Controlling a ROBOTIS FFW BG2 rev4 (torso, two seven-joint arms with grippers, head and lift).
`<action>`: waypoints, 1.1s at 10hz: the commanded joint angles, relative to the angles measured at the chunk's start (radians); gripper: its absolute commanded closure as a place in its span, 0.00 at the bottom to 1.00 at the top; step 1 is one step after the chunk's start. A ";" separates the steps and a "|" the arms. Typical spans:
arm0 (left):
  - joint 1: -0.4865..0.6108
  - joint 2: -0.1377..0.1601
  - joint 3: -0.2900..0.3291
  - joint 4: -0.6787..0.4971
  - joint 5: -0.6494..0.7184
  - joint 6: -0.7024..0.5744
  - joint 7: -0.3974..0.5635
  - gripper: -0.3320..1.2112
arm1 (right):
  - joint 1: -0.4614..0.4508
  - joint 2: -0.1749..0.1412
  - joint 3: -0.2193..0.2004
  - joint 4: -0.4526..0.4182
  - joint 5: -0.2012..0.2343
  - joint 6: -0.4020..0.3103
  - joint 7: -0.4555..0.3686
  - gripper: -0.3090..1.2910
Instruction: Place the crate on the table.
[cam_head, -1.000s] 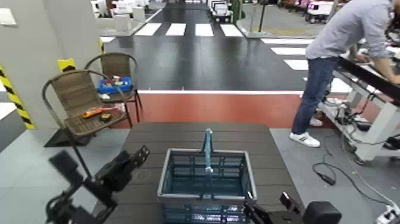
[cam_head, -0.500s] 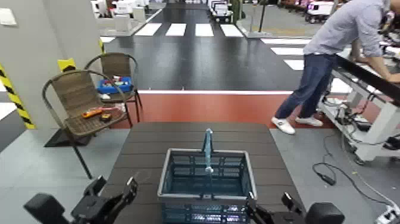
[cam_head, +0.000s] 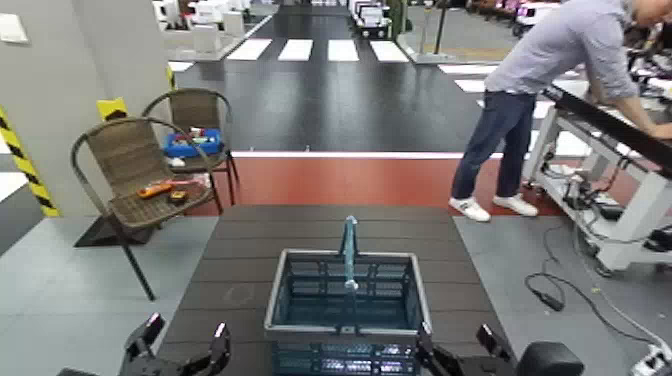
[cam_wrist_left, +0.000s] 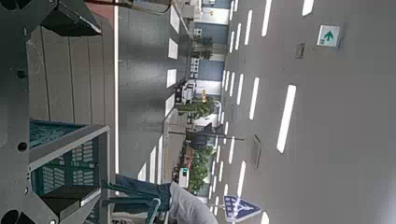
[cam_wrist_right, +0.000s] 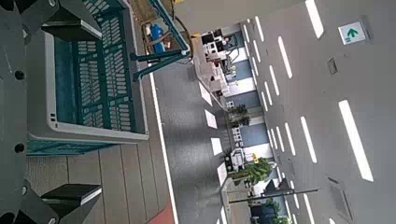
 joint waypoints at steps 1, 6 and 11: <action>0.023 -0.016 0.019 -0.018 -0.060 -0.017 0.018 0.29 | 0.002 0.000 0.000 0.000 0.000 0.000 0.000 0.29; 0.024 -0.020 0.025 -0.018 -0.073 -0.022 0.023 0.29 | 0.003 0.003 -0.002 0.000 0.000 0.001 0.000 0.29; 0.023 -0.027 0.030 -0.016 -0.083 -0.028 0.026 0.29 | 0.008 0.008 -0.003 0.000 0.000 0.001 0.000 0.29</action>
